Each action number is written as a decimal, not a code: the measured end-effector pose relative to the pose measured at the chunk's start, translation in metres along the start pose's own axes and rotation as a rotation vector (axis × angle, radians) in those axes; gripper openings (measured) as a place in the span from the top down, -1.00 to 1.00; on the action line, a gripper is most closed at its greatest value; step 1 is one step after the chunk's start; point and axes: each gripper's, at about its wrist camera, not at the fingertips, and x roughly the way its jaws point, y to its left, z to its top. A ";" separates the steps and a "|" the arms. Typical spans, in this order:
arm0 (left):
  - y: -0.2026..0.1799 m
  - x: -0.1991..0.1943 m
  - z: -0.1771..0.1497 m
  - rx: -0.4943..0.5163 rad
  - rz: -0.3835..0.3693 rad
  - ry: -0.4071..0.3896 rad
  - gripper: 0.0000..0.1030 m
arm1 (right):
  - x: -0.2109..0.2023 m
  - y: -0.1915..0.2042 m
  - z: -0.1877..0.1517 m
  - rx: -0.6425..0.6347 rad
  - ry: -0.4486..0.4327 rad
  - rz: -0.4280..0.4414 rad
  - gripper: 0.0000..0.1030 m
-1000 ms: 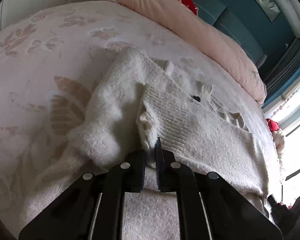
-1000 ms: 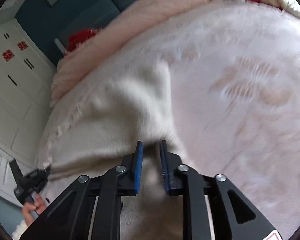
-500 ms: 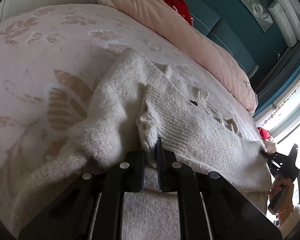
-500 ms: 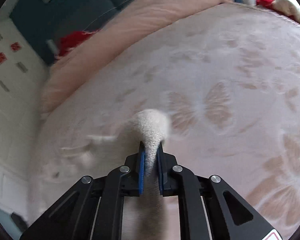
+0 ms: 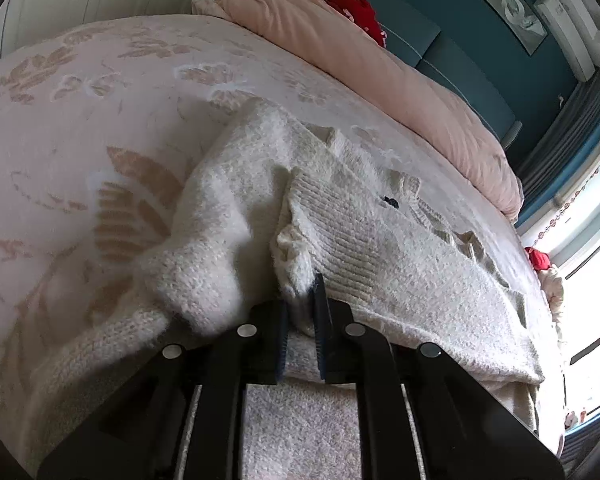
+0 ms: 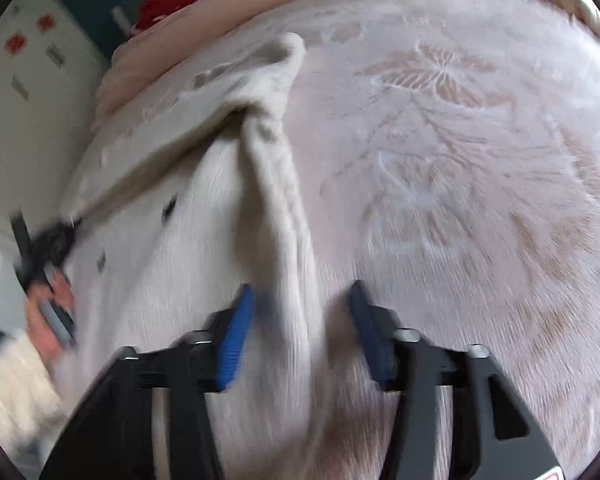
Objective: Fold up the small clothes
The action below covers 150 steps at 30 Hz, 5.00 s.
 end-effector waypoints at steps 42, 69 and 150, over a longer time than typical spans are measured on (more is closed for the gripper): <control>-0.007 -0.024 0.022 -0.158 -0.089 0.138 0.09 | -0.008 -0.007 0.117 0.118 -0.177 0.126 0.45; 0.003 0.000 0.026 0.071 0.102 0.080 0.84 | 0.118 0.029 0.204 0.036 -0.030 -0.022 1.00; 0.011 -0.148 0.011 0.022 0.113 0.165 -0.41 | -0.073 -0.017 0.029 0.314 -0.231 0.183 -0.20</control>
